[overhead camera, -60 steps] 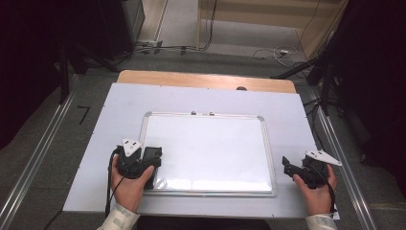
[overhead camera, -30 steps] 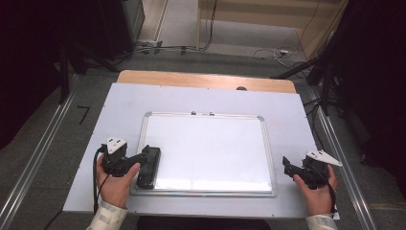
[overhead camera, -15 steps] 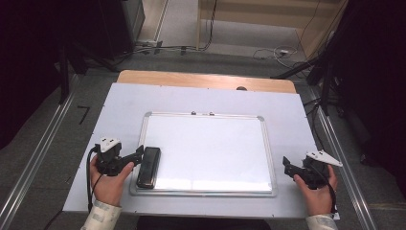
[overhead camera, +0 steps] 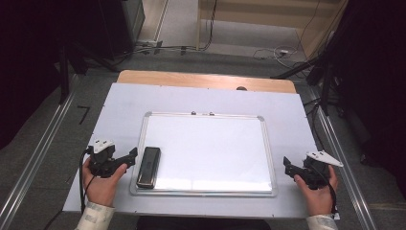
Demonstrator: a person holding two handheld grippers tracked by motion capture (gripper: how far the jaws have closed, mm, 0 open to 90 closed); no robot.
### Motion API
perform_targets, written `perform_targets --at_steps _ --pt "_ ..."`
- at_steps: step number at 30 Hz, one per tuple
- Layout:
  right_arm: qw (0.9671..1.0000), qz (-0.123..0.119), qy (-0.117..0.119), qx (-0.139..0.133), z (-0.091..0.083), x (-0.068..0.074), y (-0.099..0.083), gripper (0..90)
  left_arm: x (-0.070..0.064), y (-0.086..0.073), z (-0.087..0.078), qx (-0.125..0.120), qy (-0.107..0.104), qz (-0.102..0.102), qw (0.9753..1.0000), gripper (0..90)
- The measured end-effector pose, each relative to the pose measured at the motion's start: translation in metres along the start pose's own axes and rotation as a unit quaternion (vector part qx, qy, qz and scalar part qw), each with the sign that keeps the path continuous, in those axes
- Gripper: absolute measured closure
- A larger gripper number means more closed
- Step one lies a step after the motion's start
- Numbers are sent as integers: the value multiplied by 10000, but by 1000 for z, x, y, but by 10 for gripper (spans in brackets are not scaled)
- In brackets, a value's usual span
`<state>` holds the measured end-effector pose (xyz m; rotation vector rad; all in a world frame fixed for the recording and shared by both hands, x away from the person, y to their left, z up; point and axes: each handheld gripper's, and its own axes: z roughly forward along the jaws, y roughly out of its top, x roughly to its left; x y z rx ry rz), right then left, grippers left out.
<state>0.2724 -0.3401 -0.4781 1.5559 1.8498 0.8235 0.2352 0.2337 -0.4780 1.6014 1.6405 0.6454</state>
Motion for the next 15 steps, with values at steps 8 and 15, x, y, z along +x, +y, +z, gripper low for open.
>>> perform_targets --at_steps 8,15 --pt "10000 29 -13 -11 -1 -3 -1 135 9 -2 -1 49 68 -15 10000 192" --pt "10000 78 -51 -21 -2 -7 -2 136 17 -4 -1 134 143 -46 9998 192"
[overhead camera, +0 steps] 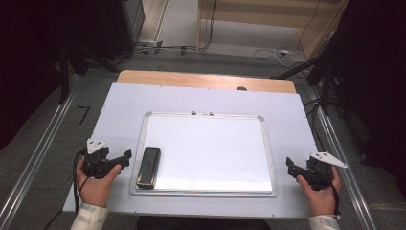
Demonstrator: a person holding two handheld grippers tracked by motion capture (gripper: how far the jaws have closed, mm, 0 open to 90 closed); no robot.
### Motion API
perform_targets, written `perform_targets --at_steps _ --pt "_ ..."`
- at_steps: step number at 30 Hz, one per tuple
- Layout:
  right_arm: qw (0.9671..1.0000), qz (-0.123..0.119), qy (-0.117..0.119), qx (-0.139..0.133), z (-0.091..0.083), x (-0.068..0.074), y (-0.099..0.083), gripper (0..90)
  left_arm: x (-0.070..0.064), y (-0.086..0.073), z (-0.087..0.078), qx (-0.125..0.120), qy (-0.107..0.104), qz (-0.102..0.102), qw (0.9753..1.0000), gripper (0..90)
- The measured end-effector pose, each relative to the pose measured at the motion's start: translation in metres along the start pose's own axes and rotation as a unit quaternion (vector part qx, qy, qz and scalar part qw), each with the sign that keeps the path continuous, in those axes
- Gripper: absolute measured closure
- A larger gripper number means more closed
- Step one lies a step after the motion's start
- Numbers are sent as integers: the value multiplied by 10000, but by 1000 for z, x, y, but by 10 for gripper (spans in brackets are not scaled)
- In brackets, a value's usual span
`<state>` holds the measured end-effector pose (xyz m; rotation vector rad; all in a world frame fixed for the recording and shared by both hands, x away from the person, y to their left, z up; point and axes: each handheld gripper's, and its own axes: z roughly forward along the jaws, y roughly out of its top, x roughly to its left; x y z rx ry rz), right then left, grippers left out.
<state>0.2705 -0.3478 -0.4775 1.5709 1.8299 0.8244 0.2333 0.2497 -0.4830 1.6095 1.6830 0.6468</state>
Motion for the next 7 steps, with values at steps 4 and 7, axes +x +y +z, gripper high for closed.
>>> perform_targets --at_steps 4,7 --pt "10000 9 -12 -8 -1 -2 0 135 3 -1 1 29 25 -15 10000 192" --pt "10000 17 -21 21 0 -2 -1 133 6 -1 2 61 51 -35 10000 189"
